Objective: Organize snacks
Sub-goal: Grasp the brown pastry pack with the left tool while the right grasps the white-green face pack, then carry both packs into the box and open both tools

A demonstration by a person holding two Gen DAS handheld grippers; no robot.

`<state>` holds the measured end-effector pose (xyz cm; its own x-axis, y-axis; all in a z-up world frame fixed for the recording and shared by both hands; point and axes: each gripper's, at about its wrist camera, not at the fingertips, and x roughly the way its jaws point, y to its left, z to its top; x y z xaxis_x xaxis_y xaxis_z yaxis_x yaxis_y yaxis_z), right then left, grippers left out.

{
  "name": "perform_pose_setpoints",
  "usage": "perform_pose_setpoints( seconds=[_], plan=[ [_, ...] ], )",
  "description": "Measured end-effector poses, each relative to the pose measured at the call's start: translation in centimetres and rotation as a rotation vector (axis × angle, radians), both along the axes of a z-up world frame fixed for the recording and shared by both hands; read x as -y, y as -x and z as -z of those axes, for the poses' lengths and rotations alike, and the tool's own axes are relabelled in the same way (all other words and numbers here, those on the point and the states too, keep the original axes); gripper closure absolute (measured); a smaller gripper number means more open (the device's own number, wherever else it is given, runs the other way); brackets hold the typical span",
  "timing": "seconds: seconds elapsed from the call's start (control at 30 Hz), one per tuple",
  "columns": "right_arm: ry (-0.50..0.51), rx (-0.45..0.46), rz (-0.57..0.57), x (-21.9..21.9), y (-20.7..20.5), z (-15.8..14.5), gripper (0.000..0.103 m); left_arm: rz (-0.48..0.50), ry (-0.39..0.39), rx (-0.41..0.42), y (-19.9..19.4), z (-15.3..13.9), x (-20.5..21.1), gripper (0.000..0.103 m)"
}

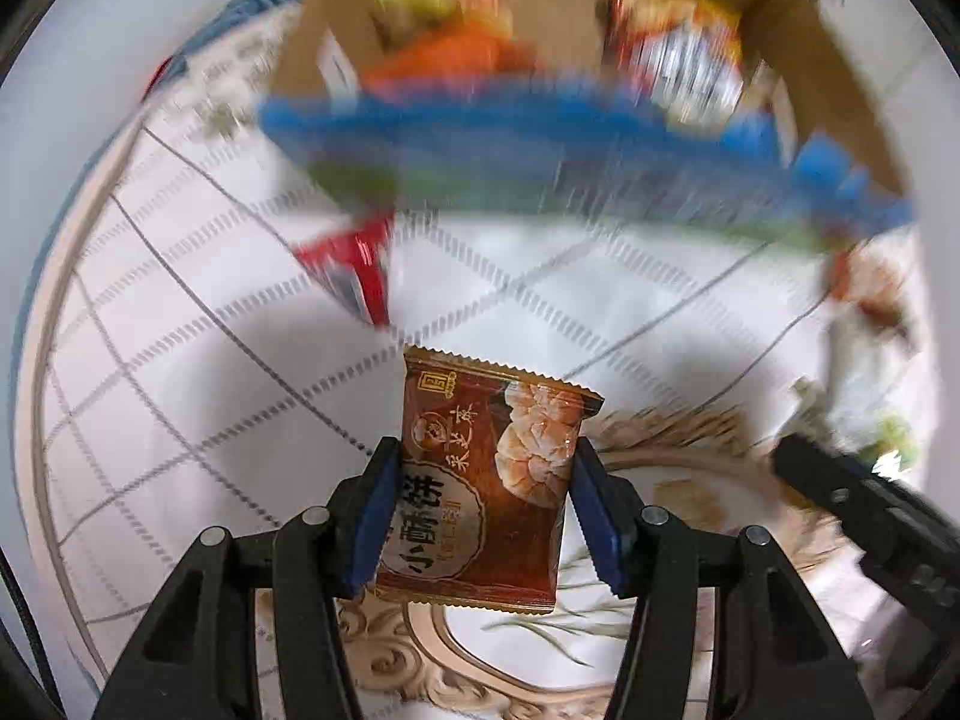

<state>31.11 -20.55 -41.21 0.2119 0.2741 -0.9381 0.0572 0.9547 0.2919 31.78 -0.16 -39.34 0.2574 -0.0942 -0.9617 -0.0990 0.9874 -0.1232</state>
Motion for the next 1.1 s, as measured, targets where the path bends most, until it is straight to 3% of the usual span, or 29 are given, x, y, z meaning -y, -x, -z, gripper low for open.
perform_pose_setpoints(
  seconds=[0.17,0.23,0.3,0.4,0.47,0.6,0.93,1.0,1.07,1.1],
  plan=[
    [-0.040,0.100,-0.012,0.4,-2.7,-7.2,0.042,0.012,0.059,0.123,-5.7,-9.2,-0.2,0.050],
    [-0.038,0.150,-0.014,0.5,-5.1,-10.0,0.042,0.030,0.089,0.140,-10.6,-11.6,-0.2,0.050],
    [0.001,0.206,-0.021,0.2,-8.4,-12.4,0.042,0.038,0.077,0.142,-12.9,-12.5,-0.4,0.050],
    [0.081,0.239,-0.017,-0.4,-14.2,-14.0,0.042,0.056,0.048,0.089,-17.2,-11.9,-0.6,0.050],
    [0.148,0.227,-0.018,-1.0,-18.2,-13.7,0.042,0.058,0.001,0.043,-21.3,-11.0,-0.4,0.050],
    [0.235,0.183,-0.011,-1.5,-23.2,-12.6,0.042,0.037,-0.009,0.023,-25.6,-9.2,-0.5,0.050],
    [0.271,0.103,0.029,-0.5,-27.9,-9.0,0.040,0.069,-0.005,-0.033,-28.1,-6.8,1.1,0.049],
    [0.289,0.097,0.012,-0.9,-28.1,-8.7,0.035,0.051,0.026,-0.070,-28.6,-6.1,1.0,0.042],
    [0.295,0.085,-0.020,-1.5,-28.3,-8.3,0.019,0.044,0.041,-0.077,-28.9,-6.2,0.9,0.035],
    [0.305,0.082,-0.032,-1.8,-28.3,-8.2,0.016,0.040,0.033,-0.066,-28.8,-6.3,0.9,0.034]
  ],
)
